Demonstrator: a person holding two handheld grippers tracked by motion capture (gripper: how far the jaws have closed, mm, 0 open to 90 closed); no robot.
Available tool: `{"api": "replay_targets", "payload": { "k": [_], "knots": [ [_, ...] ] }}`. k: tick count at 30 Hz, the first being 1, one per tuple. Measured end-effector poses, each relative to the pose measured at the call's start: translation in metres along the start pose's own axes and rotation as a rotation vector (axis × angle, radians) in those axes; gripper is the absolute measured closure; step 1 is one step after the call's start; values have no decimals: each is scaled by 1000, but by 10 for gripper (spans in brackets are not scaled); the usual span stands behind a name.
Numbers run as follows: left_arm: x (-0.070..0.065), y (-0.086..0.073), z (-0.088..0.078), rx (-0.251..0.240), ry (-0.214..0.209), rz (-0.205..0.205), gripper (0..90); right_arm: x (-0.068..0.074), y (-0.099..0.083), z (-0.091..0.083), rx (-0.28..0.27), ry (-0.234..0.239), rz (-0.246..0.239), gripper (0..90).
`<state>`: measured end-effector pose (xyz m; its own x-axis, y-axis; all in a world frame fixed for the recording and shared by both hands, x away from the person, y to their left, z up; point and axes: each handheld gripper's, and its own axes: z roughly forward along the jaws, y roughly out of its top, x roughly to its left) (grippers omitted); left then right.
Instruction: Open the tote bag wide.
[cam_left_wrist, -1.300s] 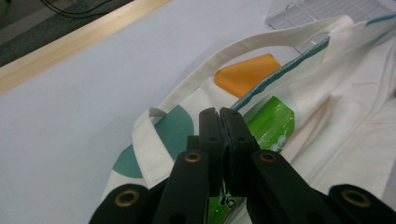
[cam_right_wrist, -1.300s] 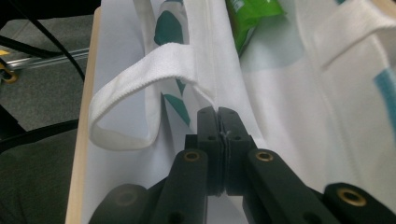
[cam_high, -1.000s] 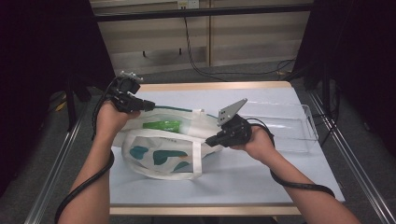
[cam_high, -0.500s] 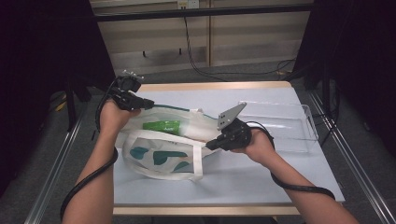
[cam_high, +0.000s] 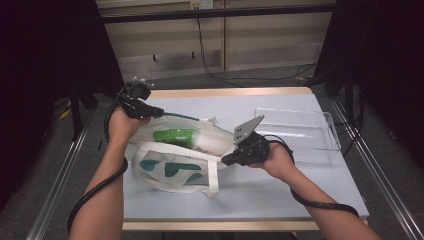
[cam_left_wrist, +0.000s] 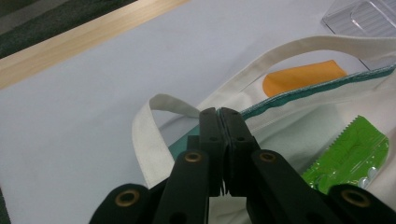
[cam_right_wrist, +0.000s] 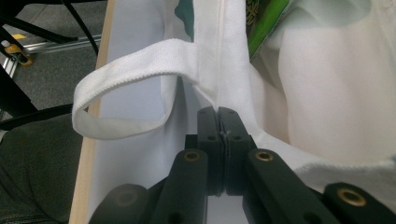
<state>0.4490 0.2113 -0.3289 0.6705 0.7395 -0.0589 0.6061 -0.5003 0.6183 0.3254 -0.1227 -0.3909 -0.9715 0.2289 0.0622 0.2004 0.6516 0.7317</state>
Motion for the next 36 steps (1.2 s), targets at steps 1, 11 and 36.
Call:
{"api": "replay_targets", "payload": {
  "k": [1, 11, 36],
  "knots": [
    [0, 0, 1, 6, -4, 2, 886, 0, -1, 0, 3, 4, -1, 886],
    [2, 0, 7, 6, -3, -3, 885, 1, -11, 5, -13, 18, 8, 886],
    [10, -6, 31, 55, 12, 1, 884, 4, -19, 14, 0, 26, 5, 887]
  ]
}}
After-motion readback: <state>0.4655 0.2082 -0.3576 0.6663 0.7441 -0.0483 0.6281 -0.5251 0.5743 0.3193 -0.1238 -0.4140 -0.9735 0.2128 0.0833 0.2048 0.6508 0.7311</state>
